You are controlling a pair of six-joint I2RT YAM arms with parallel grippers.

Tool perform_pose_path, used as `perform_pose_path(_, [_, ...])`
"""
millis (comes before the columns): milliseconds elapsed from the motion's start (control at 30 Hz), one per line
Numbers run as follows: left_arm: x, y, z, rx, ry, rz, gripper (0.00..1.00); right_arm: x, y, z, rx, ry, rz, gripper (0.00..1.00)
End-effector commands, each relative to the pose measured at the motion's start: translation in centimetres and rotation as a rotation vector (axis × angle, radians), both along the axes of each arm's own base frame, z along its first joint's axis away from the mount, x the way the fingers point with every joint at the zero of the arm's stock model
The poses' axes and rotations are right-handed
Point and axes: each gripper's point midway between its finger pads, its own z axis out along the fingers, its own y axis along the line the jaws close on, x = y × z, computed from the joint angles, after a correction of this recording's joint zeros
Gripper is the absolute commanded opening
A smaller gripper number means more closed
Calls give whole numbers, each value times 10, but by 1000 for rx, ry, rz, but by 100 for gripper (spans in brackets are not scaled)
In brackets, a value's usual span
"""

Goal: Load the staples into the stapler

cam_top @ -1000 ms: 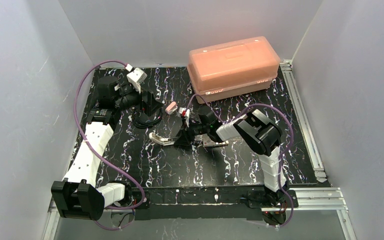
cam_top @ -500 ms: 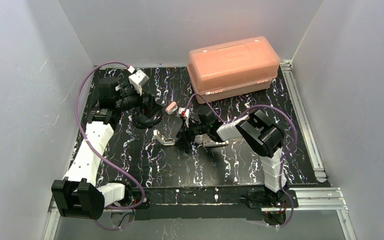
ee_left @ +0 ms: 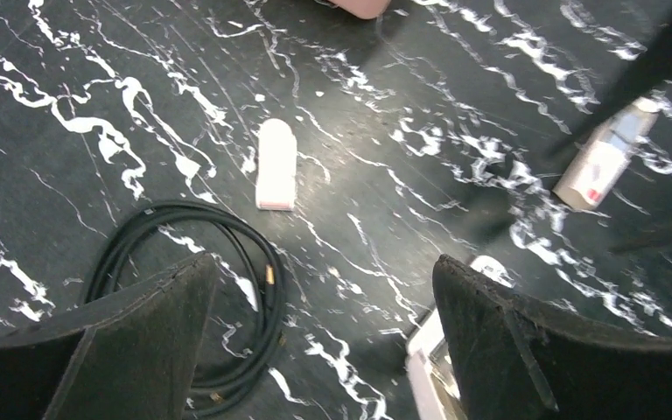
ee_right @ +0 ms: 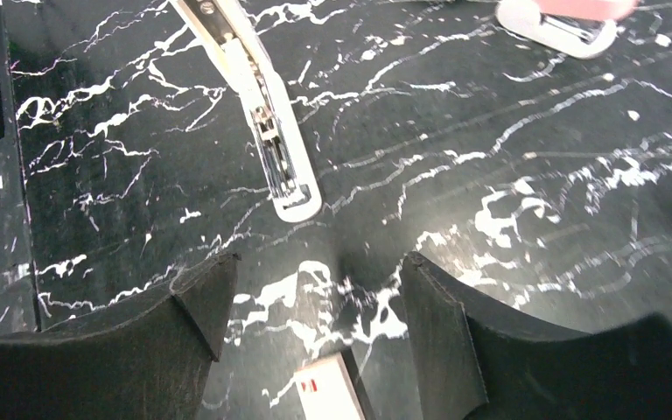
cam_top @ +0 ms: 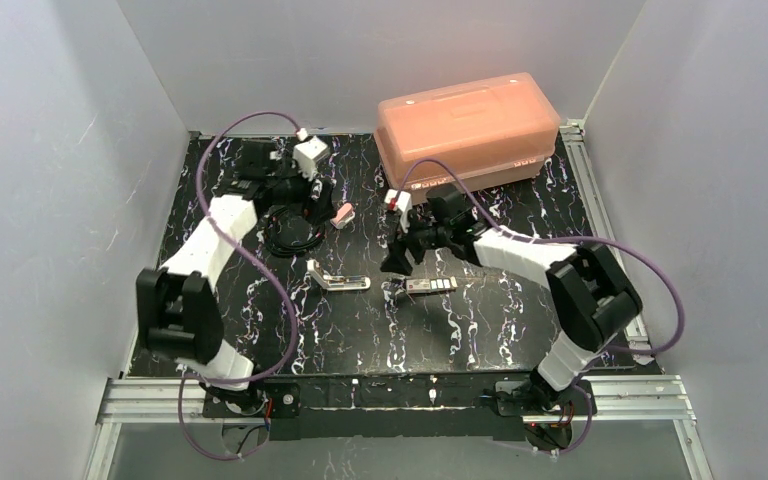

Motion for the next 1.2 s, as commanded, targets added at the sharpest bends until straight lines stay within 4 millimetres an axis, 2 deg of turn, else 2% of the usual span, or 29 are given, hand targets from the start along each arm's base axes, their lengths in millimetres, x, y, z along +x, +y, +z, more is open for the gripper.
perform_pose_path(0, [35, -8, -25, 205, 22, 9, 90, -4, -28, 24, -35, 4, -2, 76])
perform_pose_path(100, [54, -12, -45, 294, 83, 22, 88, -5, -44, 34, -35, 1, -23, 75])
perform_pose_path(267, [74, -20, -75, 405, 147, 14, 86, -8, -67, 41, -43, -27, -57, 75])
perform_pose_path(367, [83, -25, -86, 424, 171, 10, 82, -10, -79, 42, -48, -27, -72, 75])
perform_pose_path(600, [84, -36, -112, 430, 244, -35, 70, -14, -90, 38, -45, -22, -87, 74])
perform_pose_path(1000, [81, -54, -130, 389, 286, -92, 44, -9, -92, 32, -33, -3, -101, 73])
perform_pose_path(1067, [80, -57, -130, 377, 291, -98, 36, -8, -91, 33, -25, -1, -102, 72])
perform_pose_path(1167, [78, -59, -125, 371, 284, -117, 19, -6, -89, 37, -18, 0, -96, 72])
